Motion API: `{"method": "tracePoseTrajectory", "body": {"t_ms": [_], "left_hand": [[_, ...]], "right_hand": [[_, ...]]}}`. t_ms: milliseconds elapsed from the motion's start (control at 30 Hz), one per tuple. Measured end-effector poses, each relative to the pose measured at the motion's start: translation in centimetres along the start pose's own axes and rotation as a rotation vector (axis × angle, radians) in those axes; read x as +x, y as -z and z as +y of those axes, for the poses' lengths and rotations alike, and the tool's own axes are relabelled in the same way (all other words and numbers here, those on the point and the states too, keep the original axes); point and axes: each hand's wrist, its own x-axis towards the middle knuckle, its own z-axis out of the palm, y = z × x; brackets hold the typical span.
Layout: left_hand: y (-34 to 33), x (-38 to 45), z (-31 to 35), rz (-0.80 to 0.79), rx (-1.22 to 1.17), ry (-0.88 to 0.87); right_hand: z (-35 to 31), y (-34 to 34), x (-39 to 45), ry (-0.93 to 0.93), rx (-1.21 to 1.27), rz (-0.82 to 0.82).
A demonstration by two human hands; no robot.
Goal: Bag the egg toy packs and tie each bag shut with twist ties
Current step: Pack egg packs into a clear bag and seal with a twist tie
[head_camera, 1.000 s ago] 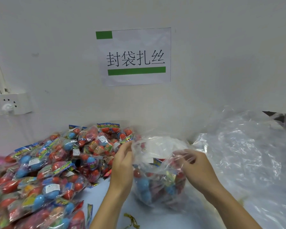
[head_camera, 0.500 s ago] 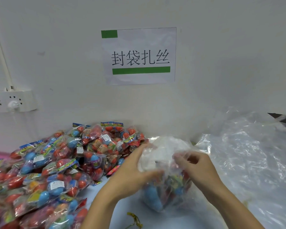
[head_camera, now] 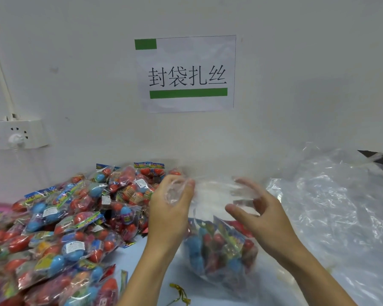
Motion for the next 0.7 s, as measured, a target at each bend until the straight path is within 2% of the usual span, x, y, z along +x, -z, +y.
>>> {"method": "tracePoseTrajectory", "body": {"t_ms": [67, 200, 300, 367, 433, 600, 700], "left_hand": [[-0.1, -0.2, 0.2, -0.005, 0.019, -0.017], [-0.1, -0.5, 0.4, 0.01, -0.02, 0.056], [0.3, -0.3, 0.1, -0.149, -0.042, 0.167], [0.3, -0.5, -0.2, -0.294, -0.033, 0.265], [0.0, -0.8, -0.6, -0.345, 0.044, 0.261], [-0.4, -0.4, -1.0, -0.14, -0.02, 0.064], [-0.5, -0.5, -1.6, -0.116, -0.038, 0.145]], "right_hand": [[-0.2, -0.4, 0.0, 0.038, 0.001, 0.022], [-0.1, -0.6, 0.1, 0.04, 0.004, 0.161], [-0.7, -0.4, 0.4, 0.059, 0.165, 0.28], [-0.8, -0.3, 0.6, 0.042, 0.243, 0.301], [-0.8, -0.3, 0.5, 0.014, 0.246, 0.258], [-0.8, 0.2, 0.5, -0.03, 0.133, 0.162], [-0.4, 0.9, 0.4, -0.139, 0.119, -0.041]]}}
